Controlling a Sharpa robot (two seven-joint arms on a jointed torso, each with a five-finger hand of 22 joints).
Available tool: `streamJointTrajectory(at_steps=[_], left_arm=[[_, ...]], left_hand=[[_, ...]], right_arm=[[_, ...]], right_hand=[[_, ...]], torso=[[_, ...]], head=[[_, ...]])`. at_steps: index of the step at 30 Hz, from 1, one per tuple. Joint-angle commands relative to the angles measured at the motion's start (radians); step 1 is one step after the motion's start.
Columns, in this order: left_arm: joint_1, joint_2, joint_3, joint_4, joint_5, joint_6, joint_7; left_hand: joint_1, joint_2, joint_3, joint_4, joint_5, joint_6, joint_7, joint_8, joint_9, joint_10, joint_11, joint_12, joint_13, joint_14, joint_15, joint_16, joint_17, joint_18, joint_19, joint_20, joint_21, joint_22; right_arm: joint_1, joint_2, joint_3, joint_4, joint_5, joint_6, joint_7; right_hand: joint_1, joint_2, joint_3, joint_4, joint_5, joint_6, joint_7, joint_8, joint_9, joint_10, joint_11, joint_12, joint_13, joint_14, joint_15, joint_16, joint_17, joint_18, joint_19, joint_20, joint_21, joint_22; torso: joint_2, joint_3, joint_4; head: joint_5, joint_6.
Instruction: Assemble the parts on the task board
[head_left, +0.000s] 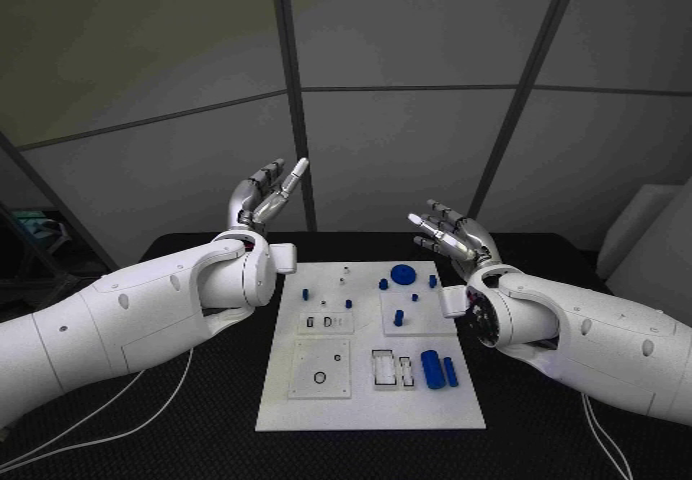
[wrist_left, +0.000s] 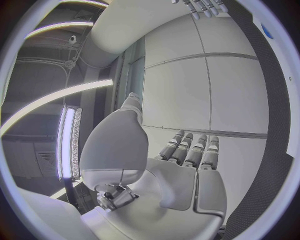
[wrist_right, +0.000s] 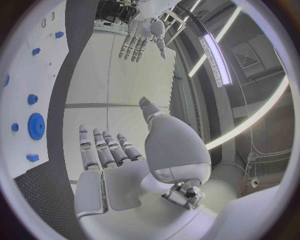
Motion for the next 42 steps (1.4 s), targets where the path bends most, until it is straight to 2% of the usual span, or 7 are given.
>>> streamJointTrajectory(at_steps=[1, 5, 7, 14, 27, 36, 42], left_arm=[[0.001, 0.001, 0.001, -0.001, 0.006, 0.046, 0.043], [0.001, 0.001, 0.001, -0.001, 0.006, 0.046, 0.043], [0.0, -0.043, 0.0, 0.018, -0.006, 0.095, 0.038], [-0.001, -0.082, -0.001, 0.061, -0.049, 0.116, 0.006], [-0.009, -0.189, -0.001, 0.217, -0.086, 0.161, -0.046], [-0.016, -0.21, -0.001, 0.275, -0.075, 0.184, -0.053], [-0.019, -0.21, -0.001, 0.278, -0.074, 0.197, -0.058]], left_hand=[[0.069, 0.042, 0.032, 0.012, -0.004, 0.081, 0.063, 0.019, 0.01, 0.063, 0.022, 0.013, 0.007, 0.05, 0.013, 0.011, 0.007, -0.023, 0.009, 0.019, 0.012, 0.005], [0.096, 0.101, 0.067, 0.004, -0.017, 0.234, 0.095, 0.05, 0.025, 0.208, 0.075, 0.036, 0.019, 0.175, 0.008, 0.037, 0.019, -0.018, 0.071, 0.019, 0.04, 0.02], [0.118, 0.114, 0.07, -0.004, -0.02, 0.347, 0.102, 0.072, 0.035, 0.347, 0.094, 0.06, 0.028, 0.309, -0.004, 0.067, 0.031, -0.005, 0.154, 0.018, 0.077, 0.039], [0.193, 0.138, 0.074, -0.073, -0.023, 0.562, 0.097, 0.105, 0.044, 0.644, 0.048, 0.104, 0.037, 0.622, -0.06, 0.143, 0.047, 0.051, 0.518, 0.013, 0.245, 0.114], [0.18, 0.156, 0.05, -0.113, -0.023, 0.625, 0.085, 0.08, 0.031, 0.715, 0.032, 0.077, 0.033, 0.723, -0.081, 0.123, 0.036, 0.058, 0.603, 0.0, 0.277, 0.112], [0.175, 0.158, 0.043, -0.12, -0.023, 0.63, 0.084, 0.069, 0.03, 0.719, 0.031, 0.065, 0.033, 0.729, -0.082, 0.109, 0.035, 0.057, 0.631, -0.004, 0.287, 0.111], [0.17, 0.159, 0.04, -0.121, -0.023, 0.631, 0.085, 0.064, 0.03, 0.719, 0.032, 0.059, 0.032, 0.729, -0.082, 0.102, 0.035, 0.057, 0.639, -0.005, 0.289, 0.11]], right_arm=[[-0.001, 0.006, 0.009, -0.011, -0.14, 0.148, -0.093], [-0.002, 0.009, 0.017, -0.019, -0.162, 0.171, -0.109], [0.017, -0.006, 0.018, -0.057, -0.603, 0.091, -0.141], [0.05, -0.004, 0.018, -0.084, -0.825, 0.114, -0.194], [0.122, -0.011, 0.018, -0.096, -1.17, 0.234, -0.347], [0.155, 0.004, 0.018, -0.08, -1.385, 0.346, -0.455], [0.159, 0.02, 0.018, -0.077, -1.464, 0.408, -0.502]], right_hand=[[0.149, 0.012, -0.004, -0.054, -0.022, 0.3, 0.114, 0.059, 0.032, 0.431, 0.012, 0.074, 0.033, 0.432, -0.004, 0.076, 0.032, 0.065, 0.268, 0.008, 0.101, 0.043], [0.195, 0.016, 0.014, -0.088, -0.021, 0.558, 0.093, 0.105, 0.05, 0.568, -0.023, 0.095, 0.027, 0.537, -0.038, 0.091, 0.026, 0.091, 0.338, 0.002, 0.134, 0.047], [0.205, 0.012, 0.03, -0.101, -0.022, 0.622, 0.082, 0.11, 0.049, 0.621, -0.039, 0.097, 0.025, 0.585, -0.053, 0.096, 0.026, 0.092, 0.373, -0.011, 0.149, 0.049], [0.195, -0.019, 0.116, -0.127, -0.008, 0.735, 0.051, 0.089, 0.034, 0.761, -0.079, 0.064, 0.023, 0.742, -0.105, 0.104, 0.03, 0.092, 0.489, -0.066, 0.207, 0.061], [0.161, -0.09, 0.17, -0.122, 0.026, 0.802, 0.014, 0.062, 0.035, 0.852, -0.125, 0.023, 0.026, 1.038, -0.189, 0.213, 0.106, 0.09, 0.692, -0.168, 0.393, 0.147], [0.136, -0.146, 0.214, -0.073, 0.03, 0.824, 0.004, 0.032, 0.035, 0.833, -0.134, 0.022, 0.028, 1.094, -0.21, 0.622, 0.365, 0.086, 0.768, -0.2, 0.628, 0.288], [0.144, -0.172, 0.226, -0.04, 0.021, 0.802, 0.008, 0.029, 0.034, 0.784, -0.128, 0.022, 0.029, 1.1, -0.199, 1.004, 0.753, 0.05, 0.817, -0.191, 0.93, 0.628]], torso=[[0.001, 0.0, -0.0001], [0.001, 0.0, -0.0001], [0.022, -0.0076, 0.004], [0.053, -0.0082, 0.0101], [0.121, -0.0118, 0.0319], [0.157, -0.0187, 0.0511], [0.173, -0.0216, 0.0585]], head=[[0.0, 0.0], [0.0, 0.0], [-0.016, -0.021], [-0.027, -0.009], [-0.056, 0.014], [-0.07, 0.025], [-0.078, 0.032]])
